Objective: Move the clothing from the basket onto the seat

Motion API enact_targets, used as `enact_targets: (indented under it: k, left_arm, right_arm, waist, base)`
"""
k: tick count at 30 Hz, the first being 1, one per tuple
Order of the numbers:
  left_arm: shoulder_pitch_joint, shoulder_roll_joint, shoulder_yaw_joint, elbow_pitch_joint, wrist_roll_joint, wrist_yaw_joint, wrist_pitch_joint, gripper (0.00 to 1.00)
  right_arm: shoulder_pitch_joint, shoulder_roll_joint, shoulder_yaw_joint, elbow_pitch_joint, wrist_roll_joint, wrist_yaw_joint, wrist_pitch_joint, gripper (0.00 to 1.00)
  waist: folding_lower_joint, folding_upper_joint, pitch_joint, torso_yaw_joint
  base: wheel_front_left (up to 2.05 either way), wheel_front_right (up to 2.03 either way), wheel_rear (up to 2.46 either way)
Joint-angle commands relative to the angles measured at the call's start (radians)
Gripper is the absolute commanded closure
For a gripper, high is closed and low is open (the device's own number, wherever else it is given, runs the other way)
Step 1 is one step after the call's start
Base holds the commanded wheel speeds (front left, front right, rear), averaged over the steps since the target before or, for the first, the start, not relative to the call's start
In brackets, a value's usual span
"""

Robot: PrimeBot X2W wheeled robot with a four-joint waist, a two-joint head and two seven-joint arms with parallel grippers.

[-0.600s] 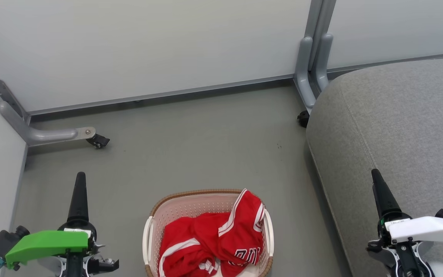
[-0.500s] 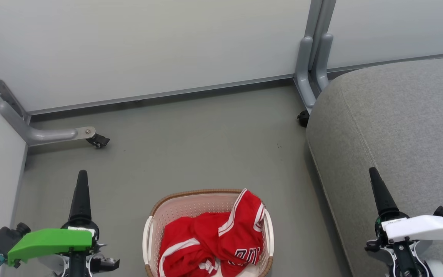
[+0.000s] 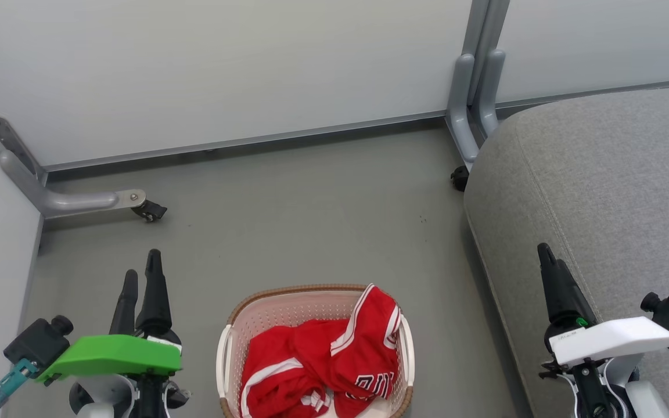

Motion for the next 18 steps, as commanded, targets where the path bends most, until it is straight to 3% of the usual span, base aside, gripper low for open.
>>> enact_targets:
  k: [1,18]
  left_arm:
    - [-0.027,0.007,-0.011,-0.015,0.055,0.01,-0.011,0.0]
    - [-0.037,0.009,-0.081,0.011,0.332,0.052,-0.061,0.0]
  right_arm:
    - [-0.017,-0.007,0.006,-0.019,-0.043,0.0,-0.013,0.0]
    - [-0.022,-0.009,0.036,0.03,-0.324,0.0,-0.063,0.0]
  waist:
    - [0.0,0.0,0.0,0.0]
    - [0.0,0.0,0.004,0.004]
  base:
    - [0.0,0.0,0.0]
    - [0.0,0.0,0.0]
